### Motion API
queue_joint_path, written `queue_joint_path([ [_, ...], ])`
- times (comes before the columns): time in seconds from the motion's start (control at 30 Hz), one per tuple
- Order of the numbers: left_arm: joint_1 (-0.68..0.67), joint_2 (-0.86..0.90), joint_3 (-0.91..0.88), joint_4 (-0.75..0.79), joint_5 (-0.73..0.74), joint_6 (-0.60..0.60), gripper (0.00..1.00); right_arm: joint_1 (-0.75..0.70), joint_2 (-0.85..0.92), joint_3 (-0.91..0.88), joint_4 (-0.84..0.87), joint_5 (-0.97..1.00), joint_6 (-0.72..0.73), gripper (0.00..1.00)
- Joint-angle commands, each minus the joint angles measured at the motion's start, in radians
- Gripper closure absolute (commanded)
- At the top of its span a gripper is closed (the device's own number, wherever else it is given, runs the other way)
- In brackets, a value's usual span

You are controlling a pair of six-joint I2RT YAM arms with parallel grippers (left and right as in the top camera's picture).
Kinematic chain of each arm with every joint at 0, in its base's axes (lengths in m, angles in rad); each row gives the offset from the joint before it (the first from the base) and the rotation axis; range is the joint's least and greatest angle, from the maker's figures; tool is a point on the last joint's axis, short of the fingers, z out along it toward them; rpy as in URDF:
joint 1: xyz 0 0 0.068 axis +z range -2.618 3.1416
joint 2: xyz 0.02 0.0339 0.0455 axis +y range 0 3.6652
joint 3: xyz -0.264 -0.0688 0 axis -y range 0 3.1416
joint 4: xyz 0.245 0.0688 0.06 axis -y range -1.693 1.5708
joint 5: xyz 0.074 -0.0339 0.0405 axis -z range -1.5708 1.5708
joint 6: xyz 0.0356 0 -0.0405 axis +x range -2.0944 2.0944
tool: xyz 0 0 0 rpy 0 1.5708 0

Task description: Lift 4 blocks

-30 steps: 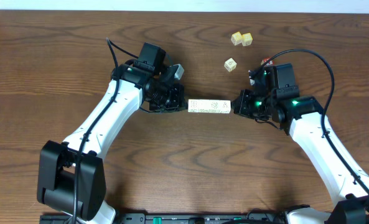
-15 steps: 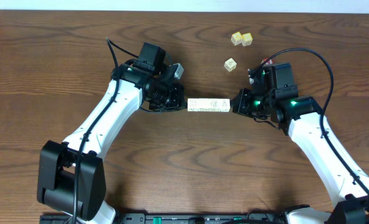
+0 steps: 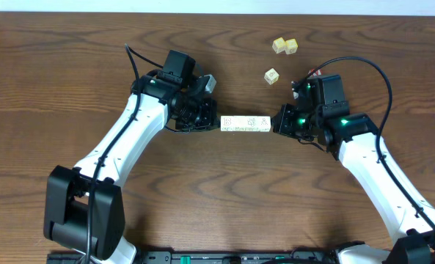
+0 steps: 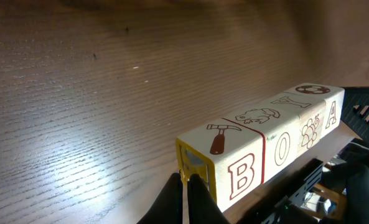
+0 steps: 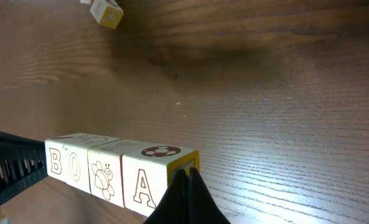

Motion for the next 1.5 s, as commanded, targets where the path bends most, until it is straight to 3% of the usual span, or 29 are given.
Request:
queue_joint_path([
  [0.0,-0.023,0.031,-0.003,0.008,0.079,-0.01,0.93,0.053,0.018,0.007,0.013,-0.105,0.016,0.99],
  [0.53,-0.061,0.072,-0.003,0.034,0.026,-0.027,0.93,0.075,0.154,0.007,0.053,-0.094,0.016,0.99],
  [0.97,-0.111,0.168,-0.003,0.055,0.029,-0.033,0.93,0.075,0.164,-0.004,0.056,-0.059,0.008,0.99],
  [1.47,-0.14,0.219,-0.003,0.085,0.021,-0.047,0.93,0.075,0.164,-0.15,0.179,-0.034,0.026,0.99],
])
